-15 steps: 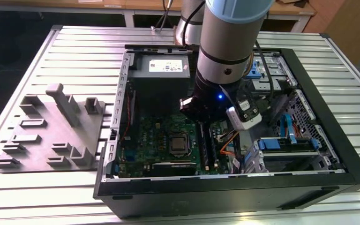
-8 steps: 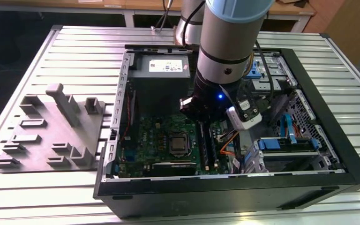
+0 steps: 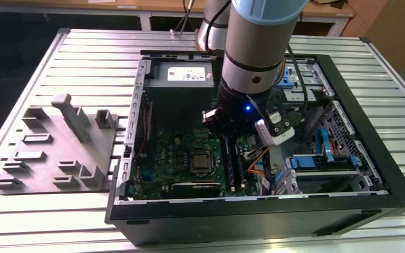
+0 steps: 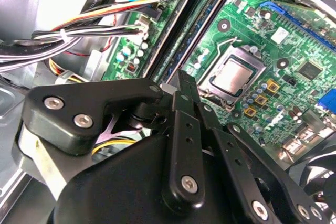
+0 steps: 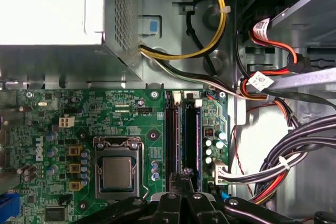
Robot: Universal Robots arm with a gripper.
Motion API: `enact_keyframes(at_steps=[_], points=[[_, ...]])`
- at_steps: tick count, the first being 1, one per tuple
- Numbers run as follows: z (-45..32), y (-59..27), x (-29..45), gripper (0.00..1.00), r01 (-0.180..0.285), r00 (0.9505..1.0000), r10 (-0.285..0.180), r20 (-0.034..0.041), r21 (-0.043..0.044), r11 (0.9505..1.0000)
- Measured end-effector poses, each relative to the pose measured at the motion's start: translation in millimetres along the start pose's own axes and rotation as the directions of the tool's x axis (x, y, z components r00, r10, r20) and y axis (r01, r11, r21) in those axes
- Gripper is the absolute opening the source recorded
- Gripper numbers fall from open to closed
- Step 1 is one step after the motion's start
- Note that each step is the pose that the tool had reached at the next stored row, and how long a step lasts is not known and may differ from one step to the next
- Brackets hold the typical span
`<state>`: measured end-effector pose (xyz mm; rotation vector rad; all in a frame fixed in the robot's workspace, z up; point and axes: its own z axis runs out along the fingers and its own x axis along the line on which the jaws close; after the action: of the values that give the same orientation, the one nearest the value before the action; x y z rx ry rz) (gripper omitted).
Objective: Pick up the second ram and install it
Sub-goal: 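Press down the second ram until it locks into place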
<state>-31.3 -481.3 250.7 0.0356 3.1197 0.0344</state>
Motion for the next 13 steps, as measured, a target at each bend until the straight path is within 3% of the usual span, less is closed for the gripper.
enact_keyframes(at_steps=[13], points=[[3.2,24.9,0.7,0.10,0.000,1.0000,0.000,0.0001,-0.0023,1.0000]])
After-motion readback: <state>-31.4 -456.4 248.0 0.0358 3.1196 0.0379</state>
